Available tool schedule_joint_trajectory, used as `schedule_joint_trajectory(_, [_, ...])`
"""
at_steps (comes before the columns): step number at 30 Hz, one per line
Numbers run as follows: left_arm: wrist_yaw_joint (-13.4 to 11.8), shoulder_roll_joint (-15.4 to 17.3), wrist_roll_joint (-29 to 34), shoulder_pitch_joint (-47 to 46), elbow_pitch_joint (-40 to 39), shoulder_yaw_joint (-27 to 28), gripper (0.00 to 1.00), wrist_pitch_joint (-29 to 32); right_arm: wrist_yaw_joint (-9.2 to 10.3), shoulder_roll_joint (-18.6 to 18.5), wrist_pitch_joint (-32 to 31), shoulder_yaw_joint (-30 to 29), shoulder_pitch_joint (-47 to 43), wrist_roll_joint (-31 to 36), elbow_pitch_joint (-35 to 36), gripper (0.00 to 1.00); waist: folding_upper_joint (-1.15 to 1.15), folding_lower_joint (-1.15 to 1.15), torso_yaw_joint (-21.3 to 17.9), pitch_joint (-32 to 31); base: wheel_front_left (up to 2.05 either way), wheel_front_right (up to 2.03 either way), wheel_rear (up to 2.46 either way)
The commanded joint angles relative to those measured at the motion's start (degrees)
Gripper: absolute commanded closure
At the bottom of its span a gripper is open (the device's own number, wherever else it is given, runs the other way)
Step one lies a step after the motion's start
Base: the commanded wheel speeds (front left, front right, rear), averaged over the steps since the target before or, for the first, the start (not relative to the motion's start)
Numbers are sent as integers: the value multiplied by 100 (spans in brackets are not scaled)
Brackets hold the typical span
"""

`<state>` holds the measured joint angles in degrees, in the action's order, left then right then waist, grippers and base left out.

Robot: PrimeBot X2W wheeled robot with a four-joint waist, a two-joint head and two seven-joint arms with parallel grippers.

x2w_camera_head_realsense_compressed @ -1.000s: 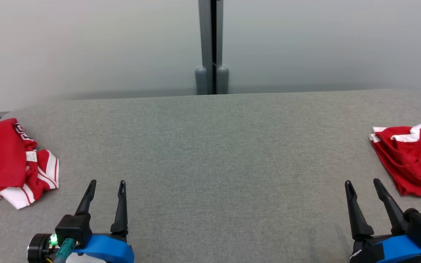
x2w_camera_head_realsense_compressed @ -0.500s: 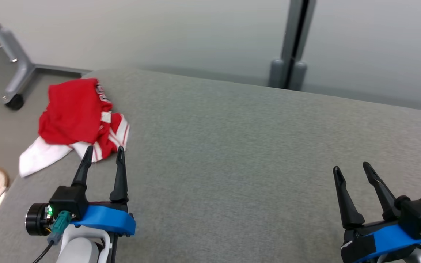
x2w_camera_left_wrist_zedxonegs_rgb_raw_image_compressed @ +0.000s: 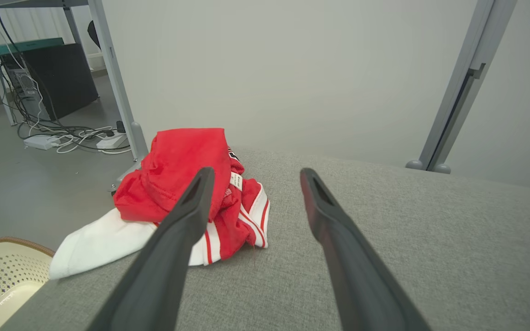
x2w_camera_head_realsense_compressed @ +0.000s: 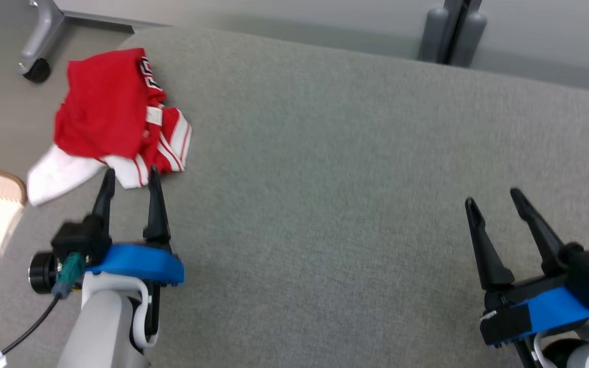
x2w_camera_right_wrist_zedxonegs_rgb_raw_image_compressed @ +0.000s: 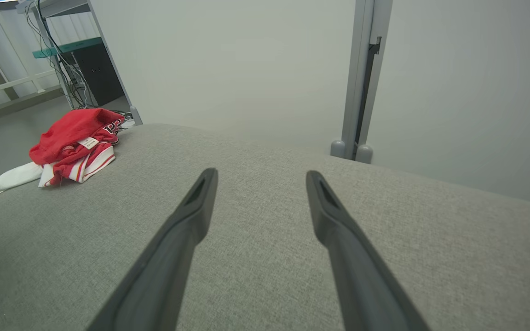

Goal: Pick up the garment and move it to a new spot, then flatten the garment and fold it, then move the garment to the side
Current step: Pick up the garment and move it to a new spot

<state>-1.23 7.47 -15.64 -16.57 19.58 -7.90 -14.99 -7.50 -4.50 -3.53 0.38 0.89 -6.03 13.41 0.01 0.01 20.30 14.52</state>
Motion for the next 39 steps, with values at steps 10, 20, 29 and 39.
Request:
schedule_joint_trajectory(10, [418, -68, -82, -1681, 2158, 417, 0, -25, 2, -335, -150, 49, 556, -24, 278, 0, -1, -1, -258, 1332, 0, 0, 0])
schedule_joint_trajectory(20, [523, 37, -168, -2564, 3537, 693, 76, -4, 2, -407, -39, -8, 789, -47, 197, 0, -1, -1, -506, 1706, 0, 0, 0])
schedule_joint_trajectory(29, [377, 104, 163, -2038, 2531, 1053, 100, -21, 2, -370, 134, -59, 784, -39, -3, 0, -1, -1, -551, 1271, 0, 0, 0])
schedule_joint_trajectory(39, [324, 68, 723, -892, 801, 1253, 100, -26, 2, -218, 331, -31, 538, -75, -338, 0, -1, -1, -707, 194, 0, 0, 0])
